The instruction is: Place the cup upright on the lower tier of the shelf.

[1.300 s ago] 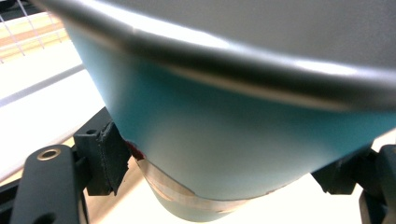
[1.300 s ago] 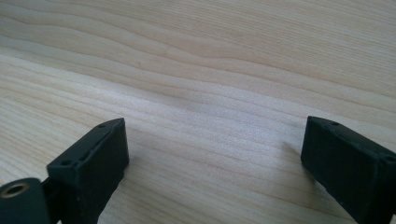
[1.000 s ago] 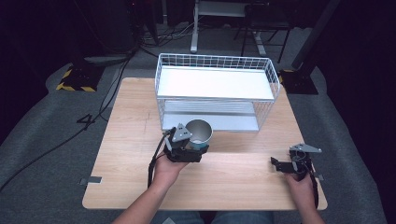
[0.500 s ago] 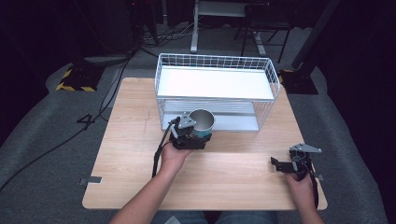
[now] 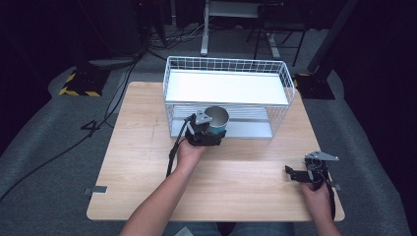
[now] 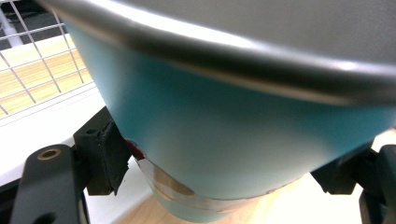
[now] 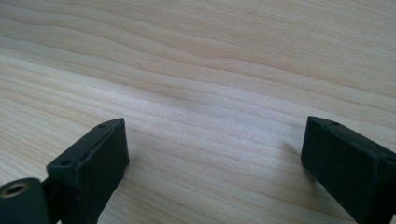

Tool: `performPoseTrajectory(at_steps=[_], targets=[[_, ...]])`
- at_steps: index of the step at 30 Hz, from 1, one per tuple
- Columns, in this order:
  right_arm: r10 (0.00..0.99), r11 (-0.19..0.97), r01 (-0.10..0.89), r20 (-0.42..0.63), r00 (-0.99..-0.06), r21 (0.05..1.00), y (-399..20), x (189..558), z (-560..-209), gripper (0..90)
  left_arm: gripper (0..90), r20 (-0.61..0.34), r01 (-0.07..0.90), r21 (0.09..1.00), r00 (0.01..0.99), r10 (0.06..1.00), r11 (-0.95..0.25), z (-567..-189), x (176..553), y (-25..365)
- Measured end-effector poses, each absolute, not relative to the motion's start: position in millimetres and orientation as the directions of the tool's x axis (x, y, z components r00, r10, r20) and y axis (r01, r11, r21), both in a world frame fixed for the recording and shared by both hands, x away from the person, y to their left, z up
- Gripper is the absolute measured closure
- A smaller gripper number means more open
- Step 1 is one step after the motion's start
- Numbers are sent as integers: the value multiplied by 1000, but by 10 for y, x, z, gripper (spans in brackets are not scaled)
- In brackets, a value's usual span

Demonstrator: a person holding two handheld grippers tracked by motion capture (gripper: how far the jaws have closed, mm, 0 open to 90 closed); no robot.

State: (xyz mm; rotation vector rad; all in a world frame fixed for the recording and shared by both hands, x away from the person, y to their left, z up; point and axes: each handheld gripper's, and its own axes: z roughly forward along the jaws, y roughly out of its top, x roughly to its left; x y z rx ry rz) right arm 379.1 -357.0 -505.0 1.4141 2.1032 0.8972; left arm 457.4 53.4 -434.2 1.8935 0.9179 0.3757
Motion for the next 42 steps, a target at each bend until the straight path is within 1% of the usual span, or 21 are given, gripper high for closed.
performPoseTrajectory(at_steps=[9,11,12,18,29,33,42], targets=[[928,263,636,-9,-374,726,-3570,3791,-5050,76,200,-132,441,871,635,761,-217,-4409,4791,461],[928,263,636,-9,-374,726,-3570,3791,-5050,76,200,-123,433,876,628,768,-213,-4430,4827,444],[928,263,636,-9,-374,726,-3570,3791,-5050,76,200,-90,405,886,626,774,-224,-4437,4845,421],[927,263,635,-9,-374,726,-3570,3791,-5050,76,200,-89,373,906,626,775,-197,-4471,4858,370],[927,263,635,-9,-374,726,-3570,3791,-5050,76,200,-82,377,902,625,776,-208,-4536,4860,286],[928,263,635,-9,-374,726,-3570,3791,-5050,76,200,-88,372,908,617,782,-192,-4550,4861,267],[927,263,635,-9,-374,726,-3570,3791,-5050,76,199,-108,404,895,604,790,-187,-4656,4923,217]])
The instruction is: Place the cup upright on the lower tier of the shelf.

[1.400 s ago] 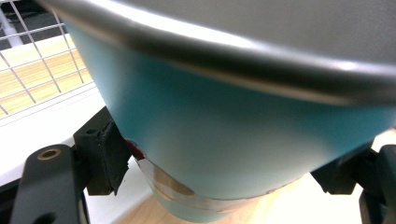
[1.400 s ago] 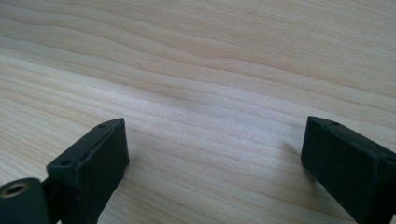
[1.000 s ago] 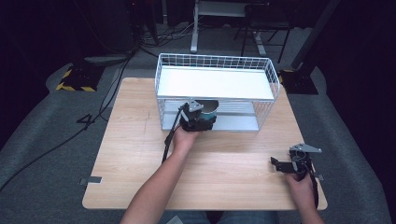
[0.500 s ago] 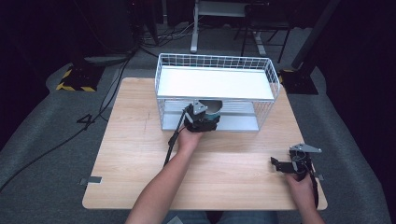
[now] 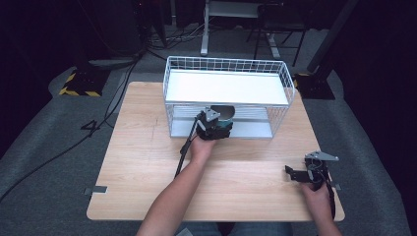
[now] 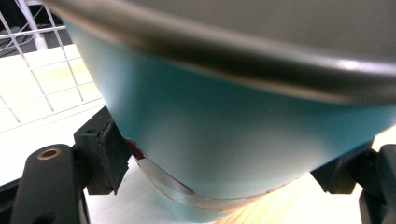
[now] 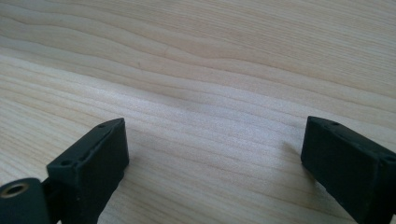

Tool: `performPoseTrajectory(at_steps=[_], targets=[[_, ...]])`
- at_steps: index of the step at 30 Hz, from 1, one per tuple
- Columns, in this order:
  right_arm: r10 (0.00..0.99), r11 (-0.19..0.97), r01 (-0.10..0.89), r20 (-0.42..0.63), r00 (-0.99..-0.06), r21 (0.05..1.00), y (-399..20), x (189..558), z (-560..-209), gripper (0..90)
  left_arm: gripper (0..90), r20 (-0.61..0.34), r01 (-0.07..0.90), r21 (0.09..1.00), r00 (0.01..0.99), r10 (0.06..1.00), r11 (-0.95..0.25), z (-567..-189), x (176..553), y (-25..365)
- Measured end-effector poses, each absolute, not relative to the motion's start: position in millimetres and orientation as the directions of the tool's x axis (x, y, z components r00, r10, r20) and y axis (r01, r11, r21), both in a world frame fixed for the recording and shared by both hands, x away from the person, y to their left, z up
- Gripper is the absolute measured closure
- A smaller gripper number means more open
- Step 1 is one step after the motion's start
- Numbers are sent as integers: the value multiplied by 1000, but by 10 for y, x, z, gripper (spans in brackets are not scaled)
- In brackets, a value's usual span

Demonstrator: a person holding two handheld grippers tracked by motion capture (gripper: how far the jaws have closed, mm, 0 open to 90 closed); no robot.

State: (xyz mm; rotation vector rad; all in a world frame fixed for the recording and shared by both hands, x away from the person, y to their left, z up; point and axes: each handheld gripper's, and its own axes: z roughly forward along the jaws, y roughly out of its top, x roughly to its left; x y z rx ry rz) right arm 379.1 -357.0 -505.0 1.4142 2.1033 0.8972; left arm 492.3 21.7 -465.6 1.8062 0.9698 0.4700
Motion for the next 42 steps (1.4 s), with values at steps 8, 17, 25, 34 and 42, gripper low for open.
performPoseTrajectory(at_steps=[8,17,25,34,42], targets=[[927,263,635,-9,-374,726,-3570,3791,-5050,76,199,-119,424,887,591,797,-182,-4738,5085,219],[928,263,635,-9,-374,726,-3570,3791,-5050,76,198,-117,455,874,537,836,-169,-4795,5146,181],[928,263,636,-9,-374,726,-3570,3791,-5050,76,143,-117,459,875,512,851,-155,-4785,5156,186],[927,263,635,-9,-374,726,-3570,3790,-5051,76,64,-102,421,878,627,773,-226,-4684,5109,354],[927,263,635,-9,-374,726,-3570,3790,-5051,76,42,-117,432,886,556,823,-166,-4563,4873,494]])
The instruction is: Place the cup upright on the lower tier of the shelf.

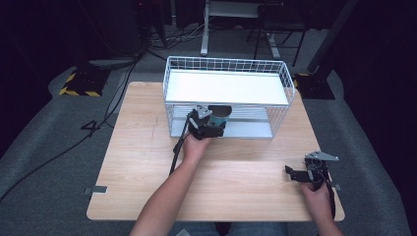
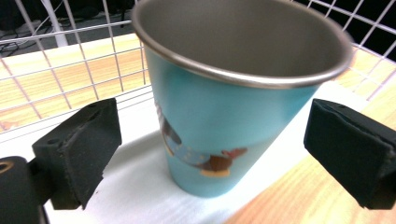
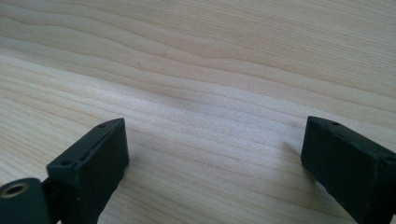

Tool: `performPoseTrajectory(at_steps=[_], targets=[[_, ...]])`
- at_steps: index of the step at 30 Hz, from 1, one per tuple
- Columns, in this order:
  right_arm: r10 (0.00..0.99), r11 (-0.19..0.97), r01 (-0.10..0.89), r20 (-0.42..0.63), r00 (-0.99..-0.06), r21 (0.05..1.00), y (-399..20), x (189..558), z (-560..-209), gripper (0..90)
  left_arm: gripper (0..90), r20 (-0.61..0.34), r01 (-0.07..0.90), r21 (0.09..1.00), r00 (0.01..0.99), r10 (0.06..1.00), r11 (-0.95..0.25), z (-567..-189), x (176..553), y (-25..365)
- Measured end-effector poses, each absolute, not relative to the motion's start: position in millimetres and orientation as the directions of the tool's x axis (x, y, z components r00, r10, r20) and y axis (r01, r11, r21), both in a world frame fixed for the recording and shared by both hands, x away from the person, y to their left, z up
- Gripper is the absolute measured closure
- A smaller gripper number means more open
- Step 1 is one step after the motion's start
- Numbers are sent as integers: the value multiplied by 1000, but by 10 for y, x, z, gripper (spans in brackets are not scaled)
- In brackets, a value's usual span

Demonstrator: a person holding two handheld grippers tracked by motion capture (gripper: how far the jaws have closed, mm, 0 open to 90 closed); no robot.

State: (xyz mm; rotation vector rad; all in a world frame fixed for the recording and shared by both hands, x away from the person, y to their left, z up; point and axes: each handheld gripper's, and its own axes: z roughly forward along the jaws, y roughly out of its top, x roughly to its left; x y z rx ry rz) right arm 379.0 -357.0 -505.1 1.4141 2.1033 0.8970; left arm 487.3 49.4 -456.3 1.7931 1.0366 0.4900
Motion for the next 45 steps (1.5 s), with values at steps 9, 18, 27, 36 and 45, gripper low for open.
performPoseTrajectory(at_steps=[9,18,27,36,45], targets=[[927,265,633,-10,-376,727,-3570,3794,-5052,76,36,-112,423,888,585,803,-183,-4458,4591,632],[924,269,632,-9,-382,727,-3560,3799,-5051,76,54,-120,414,889,623,773,-196,-4297,4216,812],[918,278,630,-7,-397,725,-3550,3800,-5049,77,68,-112,385,905,629,769,-182,-4149,3845,1101],[916,281,628,-8,-401,725,-3547,3801,-5049,77,79,-84,376,901,642,762,-217,-4080,3524,1346],[916,280,629,-6,-401,725,-3547,3801,-5049,77,85,-68,377,891,660,749,-252,-4114,3312,1523]])
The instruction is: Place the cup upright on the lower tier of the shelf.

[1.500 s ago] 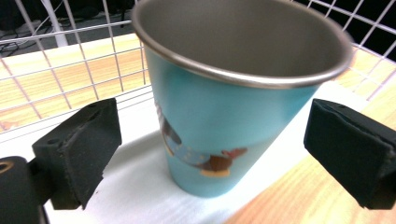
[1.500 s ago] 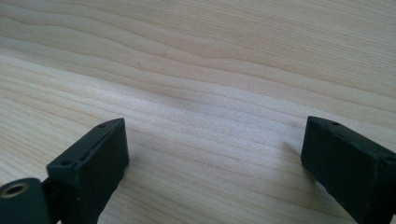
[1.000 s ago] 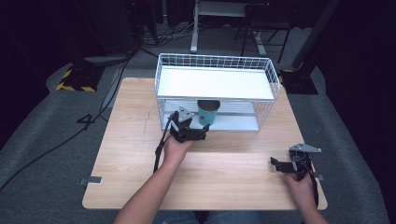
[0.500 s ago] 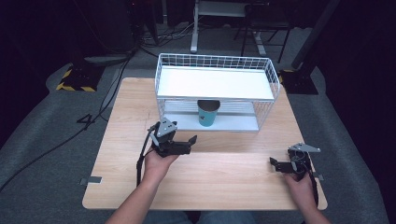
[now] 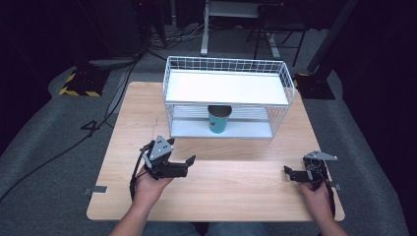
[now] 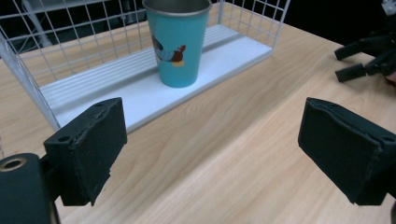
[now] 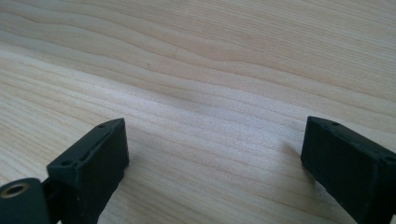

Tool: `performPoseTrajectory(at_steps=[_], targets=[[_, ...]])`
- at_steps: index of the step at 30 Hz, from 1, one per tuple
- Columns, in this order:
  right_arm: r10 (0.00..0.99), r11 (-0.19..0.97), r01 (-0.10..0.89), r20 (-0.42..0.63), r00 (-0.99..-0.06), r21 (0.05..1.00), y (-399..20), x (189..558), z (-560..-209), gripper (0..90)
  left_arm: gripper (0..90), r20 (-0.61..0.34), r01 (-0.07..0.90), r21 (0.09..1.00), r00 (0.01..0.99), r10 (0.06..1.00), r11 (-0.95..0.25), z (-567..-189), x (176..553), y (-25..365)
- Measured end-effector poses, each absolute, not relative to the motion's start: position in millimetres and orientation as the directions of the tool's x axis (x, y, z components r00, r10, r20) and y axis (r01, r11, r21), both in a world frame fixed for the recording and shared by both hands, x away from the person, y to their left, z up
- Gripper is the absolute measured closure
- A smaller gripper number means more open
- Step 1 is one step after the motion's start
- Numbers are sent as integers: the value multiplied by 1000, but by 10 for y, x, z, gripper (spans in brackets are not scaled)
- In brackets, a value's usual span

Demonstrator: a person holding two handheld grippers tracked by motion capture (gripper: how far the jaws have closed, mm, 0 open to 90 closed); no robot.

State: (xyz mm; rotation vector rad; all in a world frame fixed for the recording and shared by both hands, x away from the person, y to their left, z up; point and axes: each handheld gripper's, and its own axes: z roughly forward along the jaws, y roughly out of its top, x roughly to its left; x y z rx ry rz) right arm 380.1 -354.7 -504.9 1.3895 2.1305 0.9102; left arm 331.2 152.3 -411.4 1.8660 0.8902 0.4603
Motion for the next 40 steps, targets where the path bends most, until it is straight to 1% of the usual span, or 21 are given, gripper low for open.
performPoseTrajectory(at_steps=[7,9,10,11,14,17,18,19,20,24,29,31,34,35,37,40], targets=[[917,280,629,-7,-400,725,-3546,3800,-5049,77,110,-93,419,867,668,738,-270,-4285,3122,1746],[916,281,628,-8,-400,725,-3547,3800,-5049,77,118,-132,443,861,669,732,-250,-4381,3074,1832],[917,280,629,-7,-400,725,-3546,3800,-5049,77,118,-132,443,861,669,732,-250,-4381,3074,1832],[917,280,629,-7,-400,725,-3546,3800,-5049,77,118,-145,470,843,668,730,-262,-4392,3073,1856],[917,280,629,-7,-400,725,-3546,3800,-5049,77,118,-154,492,834,641,752,-249,-4473,3051,1928],[916,280,629,-6,-401,725,-3547,3800,-5049,77,118,-149,539,798,612,777,-271,-4642,3049,2013],[916,280,629,-6,-401,725,-3547,3800,-5049,77,118,-149,539,798,612,777,-271,-4642,3049,2013],[916,280,629,-6,-401,725,-3547,3801,-5049,77,118,-163,565,782,596,786,-265,-4726,3048,2056],[916,280,629,-6,-401,725,-3547,3801,-5049,77,118,-163,565,782,596,786,-265,-4726,3048,2056],[916,280,629,-6,-401,725,-3547,3801,-5049,77,119,-127,590,746,580,804,-309,-4879,3041,2136],[915,283,627,-10,-403,726,-3548,3801,-5050,77,130,-94,601,724,574,814,-340,-4950,3029,2151],[915,284,626,-10,-403,726,-3547,3801,-5050,77,132,-87,609,711,572,815,-352,-4976,3038,2151],[915,284,627,-10,-404,726,-3547,3801,-5050,77,129,-107,632,691,571,814,-352,-5011,3057,2148],[915,284,626,-10,-404,726,-3547,3801,-5050,77,111,-106,630,691,572,813,-354,-5026,3060,2143],[915,284,626,-10,-403,726,-3547,3801,-5050,77,107,-67,615,694,572,817,-374,-5043,3077,2134],[915,284,626,-10,-404,726,-3547,3801,-5050,77,105,-60,615,692,571,819,-378,-5042,3093,2146]])
